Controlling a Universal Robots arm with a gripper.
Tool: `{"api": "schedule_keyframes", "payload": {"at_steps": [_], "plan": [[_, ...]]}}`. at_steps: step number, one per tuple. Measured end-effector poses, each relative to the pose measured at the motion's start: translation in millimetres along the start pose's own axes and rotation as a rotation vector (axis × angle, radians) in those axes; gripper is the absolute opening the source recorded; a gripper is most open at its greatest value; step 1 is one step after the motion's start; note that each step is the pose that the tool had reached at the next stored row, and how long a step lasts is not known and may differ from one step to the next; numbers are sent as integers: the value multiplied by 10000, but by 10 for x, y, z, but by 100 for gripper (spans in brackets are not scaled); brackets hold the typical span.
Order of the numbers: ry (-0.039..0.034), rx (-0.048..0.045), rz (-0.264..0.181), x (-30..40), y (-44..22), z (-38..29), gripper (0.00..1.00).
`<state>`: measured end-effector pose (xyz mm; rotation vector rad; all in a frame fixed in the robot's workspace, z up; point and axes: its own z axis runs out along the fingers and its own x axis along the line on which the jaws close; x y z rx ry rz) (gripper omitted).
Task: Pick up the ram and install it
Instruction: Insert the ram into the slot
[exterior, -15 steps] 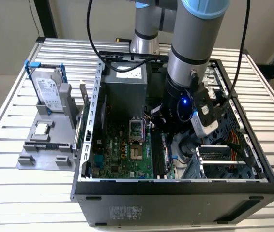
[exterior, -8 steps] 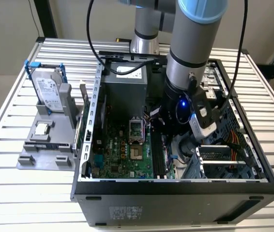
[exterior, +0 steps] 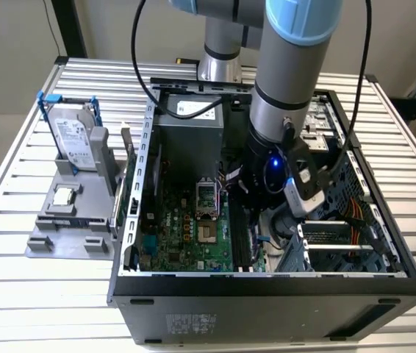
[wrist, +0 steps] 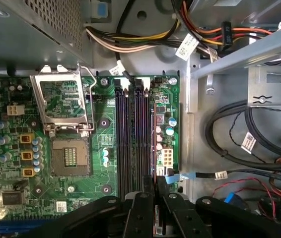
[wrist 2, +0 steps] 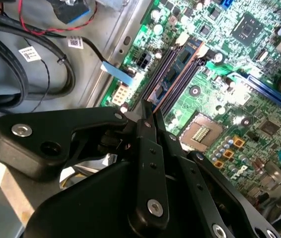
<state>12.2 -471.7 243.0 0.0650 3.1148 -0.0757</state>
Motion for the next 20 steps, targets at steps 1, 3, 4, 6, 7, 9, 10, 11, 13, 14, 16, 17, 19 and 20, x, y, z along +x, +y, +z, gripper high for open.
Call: {"api": "schedule_keyframes", "payload": {"at_steps": [1,3,4,6,7,9,10,11,13,14,16,17,19,20], "plan": [[0,2,0,2,7,10,0],[0,1,1,8,21,29,0],[0,2,0,11,29,39,0],[0,-1,0,19,48,56,0],[-1,-2,0,21,53,64,0],[0,6,0,28,64,80,0],[0,8,1,29,71,91,0],[-1,11,-1,29,77,102,0],[2,18,-2,30,84,118,0],[3,21,-1,31,86,123,0],[4,31,-1,31,88,129,0],[4,39,-1,31,88,131,0],[2,48,-1,32,93,143,0],[2,54,-1,32,96,152,0]]}}
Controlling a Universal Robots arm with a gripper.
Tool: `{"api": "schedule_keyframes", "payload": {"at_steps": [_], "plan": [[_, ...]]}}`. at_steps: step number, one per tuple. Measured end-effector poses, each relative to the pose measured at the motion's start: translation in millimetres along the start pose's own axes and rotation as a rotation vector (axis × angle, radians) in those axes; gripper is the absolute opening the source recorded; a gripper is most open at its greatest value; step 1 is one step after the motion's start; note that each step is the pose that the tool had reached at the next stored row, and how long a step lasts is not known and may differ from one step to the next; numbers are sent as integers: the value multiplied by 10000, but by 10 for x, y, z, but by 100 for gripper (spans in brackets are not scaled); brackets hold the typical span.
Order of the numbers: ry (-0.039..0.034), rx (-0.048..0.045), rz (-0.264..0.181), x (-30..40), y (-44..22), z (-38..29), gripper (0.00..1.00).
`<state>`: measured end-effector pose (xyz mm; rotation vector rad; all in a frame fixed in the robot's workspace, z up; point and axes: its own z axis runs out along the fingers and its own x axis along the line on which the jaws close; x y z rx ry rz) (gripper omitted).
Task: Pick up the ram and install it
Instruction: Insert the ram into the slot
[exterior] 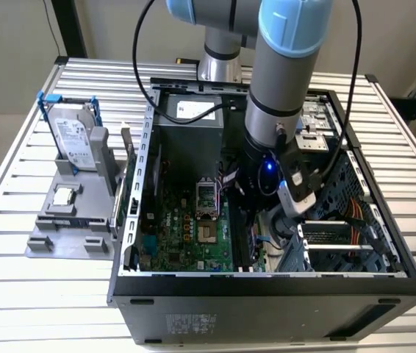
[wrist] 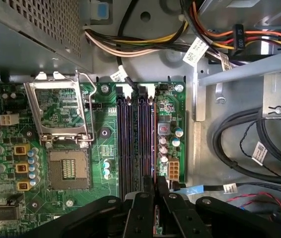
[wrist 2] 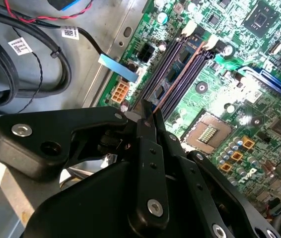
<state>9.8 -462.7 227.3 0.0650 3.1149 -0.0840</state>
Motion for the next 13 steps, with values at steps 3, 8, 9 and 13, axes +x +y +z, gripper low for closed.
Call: {"api": "schedule_keyframes", "payload": {"at_steps": [3,8,9,13], "plan": [[0,13,0,1,12,35,0],[2,16,-1,2,25,46,0],[3,16,-1,2,27,48,0],[3,16,-1,2,36,64,0]]}}
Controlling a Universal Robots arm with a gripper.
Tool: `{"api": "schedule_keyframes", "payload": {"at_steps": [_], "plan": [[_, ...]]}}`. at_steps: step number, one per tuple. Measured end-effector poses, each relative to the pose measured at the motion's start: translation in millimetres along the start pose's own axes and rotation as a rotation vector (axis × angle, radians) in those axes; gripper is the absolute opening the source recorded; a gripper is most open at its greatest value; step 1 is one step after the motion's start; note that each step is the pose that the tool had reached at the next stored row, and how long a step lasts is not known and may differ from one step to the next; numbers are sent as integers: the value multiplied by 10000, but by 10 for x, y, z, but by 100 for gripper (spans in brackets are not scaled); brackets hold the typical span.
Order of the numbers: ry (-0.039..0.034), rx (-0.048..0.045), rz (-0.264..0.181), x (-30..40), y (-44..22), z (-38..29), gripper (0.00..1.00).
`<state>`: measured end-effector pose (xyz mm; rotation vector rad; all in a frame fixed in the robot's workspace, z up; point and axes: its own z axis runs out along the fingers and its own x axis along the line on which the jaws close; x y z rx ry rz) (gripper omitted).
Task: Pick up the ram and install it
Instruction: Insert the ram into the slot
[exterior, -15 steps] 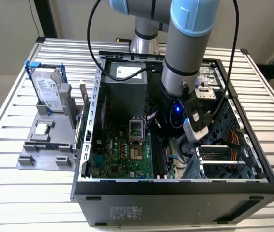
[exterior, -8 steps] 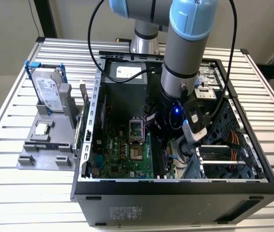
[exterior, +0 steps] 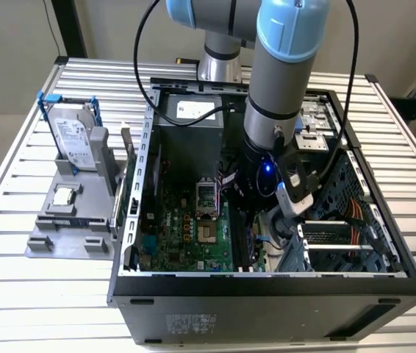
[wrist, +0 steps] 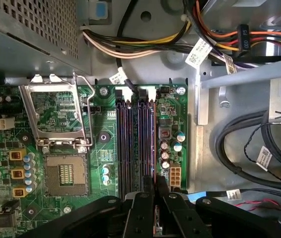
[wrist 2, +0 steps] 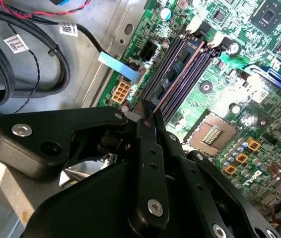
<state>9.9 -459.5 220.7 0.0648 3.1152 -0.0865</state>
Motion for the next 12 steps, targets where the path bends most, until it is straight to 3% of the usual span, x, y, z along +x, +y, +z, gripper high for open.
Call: {"api": "schedule_keyframes", "payload": {"at_steps": [12], "plan": [[2,1,1,-1,8,27,0]]}}
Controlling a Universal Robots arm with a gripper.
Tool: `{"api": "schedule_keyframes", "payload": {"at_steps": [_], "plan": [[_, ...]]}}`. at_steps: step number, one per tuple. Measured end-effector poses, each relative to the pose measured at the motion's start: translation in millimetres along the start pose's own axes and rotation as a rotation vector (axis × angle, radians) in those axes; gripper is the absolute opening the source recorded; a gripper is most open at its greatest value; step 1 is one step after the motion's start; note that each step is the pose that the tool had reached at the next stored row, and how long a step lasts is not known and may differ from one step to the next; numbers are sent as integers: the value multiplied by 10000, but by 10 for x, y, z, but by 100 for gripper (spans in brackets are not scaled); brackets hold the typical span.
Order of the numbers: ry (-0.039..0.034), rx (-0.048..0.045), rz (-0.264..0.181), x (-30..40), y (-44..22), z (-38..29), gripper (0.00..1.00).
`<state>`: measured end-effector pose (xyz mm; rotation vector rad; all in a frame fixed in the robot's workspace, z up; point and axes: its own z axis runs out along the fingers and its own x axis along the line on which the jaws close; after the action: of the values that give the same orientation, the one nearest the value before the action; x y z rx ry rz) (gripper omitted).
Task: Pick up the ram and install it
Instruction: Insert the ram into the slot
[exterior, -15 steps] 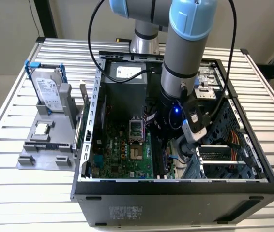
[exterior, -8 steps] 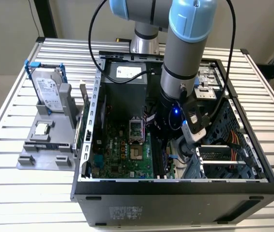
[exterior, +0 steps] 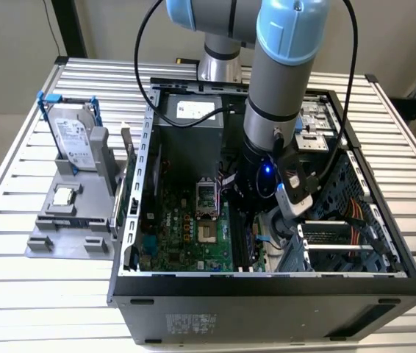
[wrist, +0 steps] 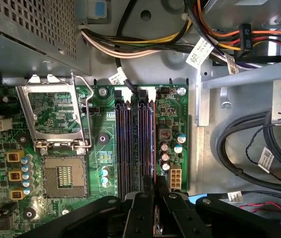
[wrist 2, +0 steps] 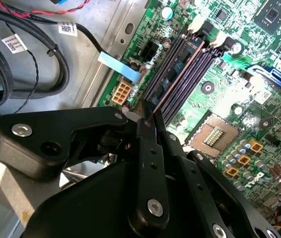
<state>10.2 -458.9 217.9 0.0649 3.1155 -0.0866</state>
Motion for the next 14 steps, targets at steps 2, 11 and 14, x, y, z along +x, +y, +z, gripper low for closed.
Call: {"api": "schedule_keyframes", "payload": {"at_steps": [2,11,14], "plan": [[0,0,0,0,0,0,0],[3,1,0,0,0,1,0],[2,0,0,0,1,15,0]]}}
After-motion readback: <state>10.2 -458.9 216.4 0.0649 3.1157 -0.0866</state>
